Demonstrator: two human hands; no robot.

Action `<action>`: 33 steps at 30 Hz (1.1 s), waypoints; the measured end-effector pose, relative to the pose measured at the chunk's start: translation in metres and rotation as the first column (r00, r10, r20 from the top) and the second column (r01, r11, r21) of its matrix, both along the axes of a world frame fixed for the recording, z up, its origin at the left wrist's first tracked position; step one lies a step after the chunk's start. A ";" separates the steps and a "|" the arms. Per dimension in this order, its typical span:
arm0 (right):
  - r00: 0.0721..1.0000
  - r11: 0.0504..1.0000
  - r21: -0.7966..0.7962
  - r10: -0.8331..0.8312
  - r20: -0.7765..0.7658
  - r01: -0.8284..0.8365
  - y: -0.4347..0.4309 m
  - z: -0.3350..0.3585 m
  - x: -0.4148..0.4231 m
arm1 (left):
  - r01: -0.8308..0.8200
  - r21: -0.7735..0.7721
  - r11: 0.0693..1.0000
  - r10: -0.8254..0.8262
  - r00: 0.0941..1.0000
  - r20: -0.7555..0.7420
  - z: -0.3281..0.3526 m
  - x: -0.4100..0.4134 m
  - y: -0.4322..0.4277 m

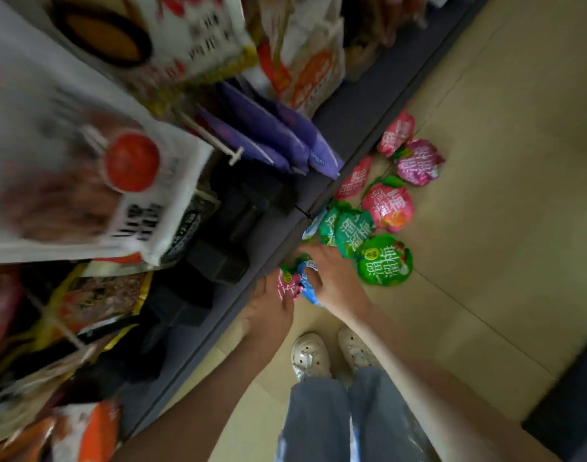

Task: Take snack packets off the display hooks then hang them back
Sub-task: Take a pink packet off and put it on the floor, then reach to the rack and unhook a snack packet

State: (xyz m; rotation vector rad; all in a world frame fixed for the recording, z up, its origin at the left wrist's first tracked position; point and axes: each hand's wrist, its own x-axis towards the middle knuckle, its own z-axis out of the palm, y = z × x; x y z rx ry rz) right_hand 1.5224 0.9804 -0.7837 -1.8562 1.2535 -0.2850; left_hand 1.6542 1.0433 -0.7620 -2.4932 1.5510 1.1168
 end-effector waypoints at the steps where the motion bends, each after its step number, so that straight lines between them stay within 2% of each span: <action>1: 1.000 1.000 0.000 -0.020 0.019 0.020 -0.002 0.032 -0.005 | -0.010 -0.030 1.000 0.009 0.999 -0.043 0.031 -0.008 -0.001; 5: 0.999 0.999 0.026 -0.029 0.035 0.028 -0.013 0.172 -0.020 | -0.069 -0.189 0.980 0.044 0.990 -0.137 0.162 -0.025 -0.008; 10: 0.992 0.996 -0.078 0.055 0.109 -0.047 -0.017 0.324 -0.020 | -0.138 -0.360 0.923 0.100 0.987 -0.122 0.309 -0.013 0.000; 15: 0.957 0.964 -0.230 0.186 0.224 -0.133 -0.016 0.438 0.020 | -0.111 -0.533 0.839 0.106 0.994 -0.040 0.428 0.023 0.026; 19: 0.907 0.929 -0.321 0.288 0.306 -0.187 -0.019 0.508 0.068 | -0.165 -0.667 0.727 0.169 0.984 -0.059 0.496 0.053 0.049; 23: 0.841 0.925 -0.318 0.334 0.425 -0.207 -0.016 0.559 0.117 | -0.268 -0.807 0.527 0.327 0.940 -0.099 0.548 0.082 0.064; 25: 0.847 0.950 -0.253 0.281 0.450 -0.181 -0.019 0.573 0.141 | -0.339 -0.806 0.485 0.400 0.906 -0.140 0.564 0.097 0.068; 27: 0.866 0.982 -0.148 0.172 0.469 -0.115 -0.028 0.574 0.162 | -0.359 -0.787 0.502 0.429 0.893 -0.134 0.567 0.113 0.070; 29: 0.861 0.996 -0.067 0.089 0.502 -0.064 -0.039 0.568 0.175 | -0.359 -0.743 0.565 0.442 0.892 -0.095 0.560 0.130 0.070; 33: 0.842 1.000 -0.004 0.013 0.539 -0.013 -0.082 0.540 0.188 | -0.355 -0.683 0.638 0.435 0.898 -0.060 0.534 0.152 0.061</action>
